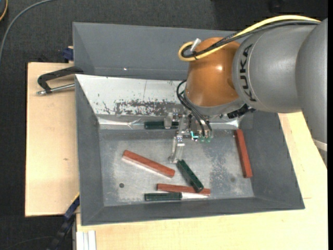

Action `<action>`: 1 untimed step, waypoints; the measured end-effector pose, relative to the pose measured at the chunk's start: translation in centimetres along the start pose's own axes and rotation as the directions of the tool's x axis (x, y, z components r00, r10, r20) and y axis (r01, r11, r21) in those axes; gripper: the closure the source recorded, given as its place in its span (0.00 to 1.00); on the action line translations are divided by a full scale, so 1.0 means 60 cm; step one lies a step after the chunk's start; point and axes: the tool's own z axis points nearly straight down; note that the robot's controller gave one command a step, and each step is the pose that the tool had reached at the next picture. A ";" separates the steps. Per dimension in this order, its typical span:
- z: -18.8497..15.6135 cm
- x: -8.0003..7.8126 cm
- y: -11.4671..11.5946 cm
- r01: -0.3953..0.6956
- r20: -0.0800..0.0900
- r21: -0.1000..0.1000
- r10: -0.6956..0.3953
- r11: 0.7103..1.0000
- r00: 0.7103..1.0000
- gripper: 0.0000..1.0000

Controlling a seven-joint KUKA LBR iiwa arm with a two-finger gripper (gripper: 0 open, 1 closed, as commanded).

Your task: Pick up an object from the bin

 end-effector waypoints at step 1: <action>0.110 0.037 0.088 0.021 -0.001 -0.002 -0.021 1.000 1.000 0.00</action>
Offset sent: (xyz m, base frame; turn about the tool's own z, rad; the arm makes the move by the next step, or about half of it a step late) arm -0.0198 0.0484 -0.0623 -0.0146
